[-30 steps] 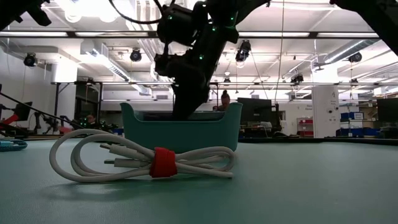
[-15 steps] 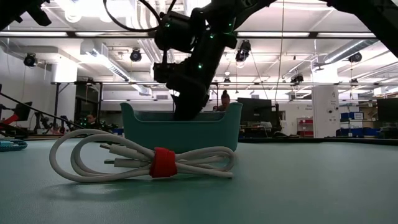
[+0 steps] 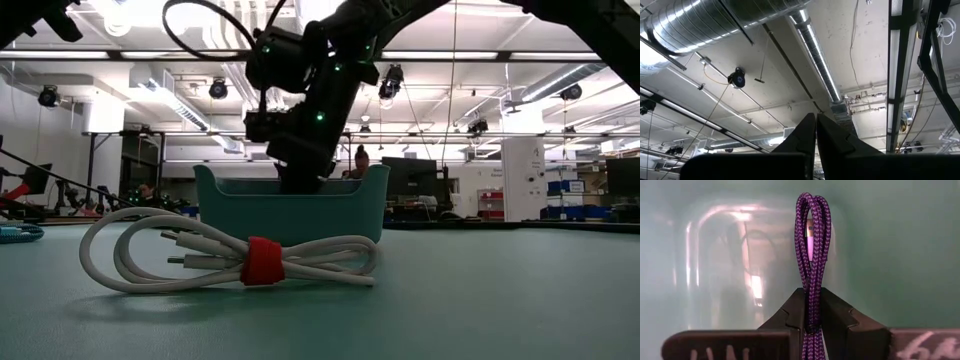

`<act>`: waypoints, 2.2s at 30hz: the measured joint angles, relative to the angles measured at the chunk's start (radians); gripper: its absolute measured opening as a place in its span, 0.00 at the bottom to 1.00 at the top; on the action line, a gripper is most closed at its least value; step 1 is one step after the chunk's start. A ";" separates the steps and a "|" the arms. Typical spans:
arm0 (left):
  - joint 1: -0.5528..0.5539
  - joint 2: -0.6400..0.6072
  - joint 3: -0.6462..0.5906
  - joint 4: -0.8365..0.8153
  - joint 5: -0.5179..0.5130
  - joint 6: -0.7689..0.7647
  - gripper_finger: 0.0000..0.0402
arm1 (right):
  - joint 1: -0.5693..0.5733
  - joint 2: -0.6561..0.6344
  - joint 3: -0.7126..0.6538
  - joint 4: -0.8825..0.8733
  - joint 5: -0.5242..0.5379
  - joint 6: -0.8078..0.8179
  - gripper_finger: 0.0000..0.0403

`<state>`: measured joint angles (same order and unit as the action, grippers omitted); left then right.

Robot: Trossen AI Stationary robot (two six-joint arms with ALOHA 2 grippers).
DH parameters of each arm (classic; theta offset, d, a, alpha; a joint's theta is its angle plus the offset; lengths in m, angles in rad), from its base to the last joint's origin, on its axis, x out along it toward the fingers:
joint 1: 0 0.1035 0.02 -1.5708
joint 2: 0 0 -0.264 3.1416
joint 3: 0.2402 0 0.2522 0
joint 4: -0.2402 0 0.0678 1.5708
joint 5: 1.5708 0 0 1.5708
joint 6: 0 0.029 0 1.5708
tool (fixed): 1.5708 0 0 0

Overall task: Pick and place USB-C Cables
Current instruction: Put the pink charger cable into the green bin, then put the green charger cable into the green bin

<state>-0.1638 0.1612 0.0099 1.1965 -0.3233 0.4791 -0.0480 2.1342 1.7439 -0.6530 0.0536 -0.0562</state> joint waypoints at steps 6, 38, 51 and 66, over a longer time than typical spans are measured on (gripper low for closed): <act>0.000 0.000 0.000 0.000 0.000 0.000 0.00 | 0.000 0.013 0.000 0.005 0.000 0.003 0.08; 0.000 0.000 0.000 0.000 0.000 0.000 0.00 | 0.000 0.028 0.000 0.008 0.001 0.011 0.09; 0.000 0.000 0.000 0.000 0.000 0.000 0.00 | 0.000 0.028 0.000 0.008 0.002 0.031 0.27; 0.000 0.000 0.000 0.000 0.000 0.000 0.00 | 0.012 -0.060 0.000 -0.014 -0.001 0.060 0.30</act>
<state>-0.1637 0.1612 0.0100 1.1965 -0.3233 0.4789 -0.0359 2.0738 1.7443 -0.6672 0.0528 0.0041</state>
